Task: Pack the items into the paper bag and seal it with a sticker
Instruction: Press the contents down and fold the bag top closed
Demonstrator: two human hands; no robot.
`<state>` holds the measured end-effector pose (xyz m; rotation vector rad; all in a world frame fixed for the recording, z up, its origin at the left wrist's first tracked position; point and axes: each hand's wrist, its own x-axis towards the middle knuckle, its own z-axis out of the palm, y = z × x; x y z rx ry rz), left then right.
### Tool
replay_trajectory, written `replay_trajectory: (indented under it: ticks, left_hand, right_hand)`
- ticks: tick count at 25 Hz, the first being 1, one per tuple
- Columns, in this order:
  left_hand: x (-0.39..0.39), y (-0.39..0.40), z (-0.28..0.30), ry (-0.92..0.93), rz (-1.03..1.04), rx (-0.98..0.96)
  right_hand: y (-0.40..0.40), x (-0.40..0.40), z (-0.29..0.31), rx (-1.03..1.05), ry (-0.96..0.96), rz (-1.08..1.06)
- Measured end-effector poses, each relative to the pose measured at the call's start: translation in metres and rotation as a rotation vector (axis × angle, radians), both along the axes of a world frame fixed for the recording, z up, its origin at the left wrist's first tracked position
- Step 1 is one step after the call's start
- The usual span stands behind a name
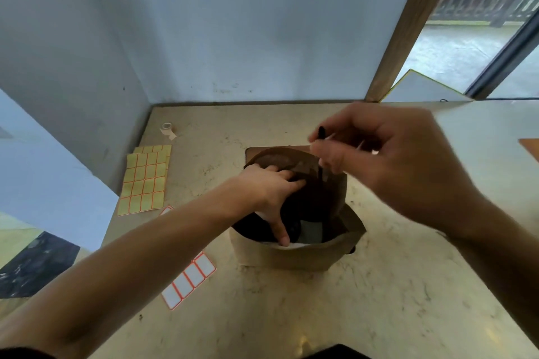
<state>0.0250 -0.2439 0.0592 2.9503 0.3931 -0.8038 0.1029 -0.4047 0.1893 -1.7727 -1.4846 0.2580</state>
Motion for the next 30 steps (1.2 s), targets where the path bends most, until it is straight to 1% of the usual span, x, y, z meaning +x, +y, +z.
replay_trajectory:
  ticks: [1, 4, 6, 8, 11, 17, 24, 30]
  left_hand:
    - [-0.001, -0.001, 0.0, 0.003, 0.004, -0.003]
    - [-0.002, -0.002, 0.0, 0.015, 0.022, -0.017]
    - [-0.003, -0.001, 0.0, 0.027, 0.012, -0.003]
    - [-0.005, 0.0, -0.002, 0.031, 0.014, 0.02]
    - [-0.01, 0.002, -0.005, 0.03, 0.028, 0.034]
    - [-0.022, 0.01, -0.01, -0.027, -0.004, 0.074]
    - [-0.022, 0.012, -0.012, -0.062, -0.04, 0.096]
    - [-0.021, 0.01, -0.01, -0.051, -0.054, 0.087]
  right_hand:
    - [0.006, -0.003, -0.008, -0.109, -0.047, 0.007]
    - [0.037, 0.002, -0.046, -0.541, -0.323, 0.051]
    - [0.058, 0.007, -0.072, -0.714, -0.421, 0.075]
    - [0.073, 0.008, -0.093, -0.809, -0.478, 0.089]
    - [0.085, 0.004, -0.118, -0.911, -0.562, 0.098]
    - [0.08, 0.009, -0.161, -1.072, -0.549, 0.037]
    - [0.074, 0.012, -0.166, -1.049, -0.445, -0.06]
    - [0.066, 0.016, -0.164, -1.075, -0.514, 0.014]
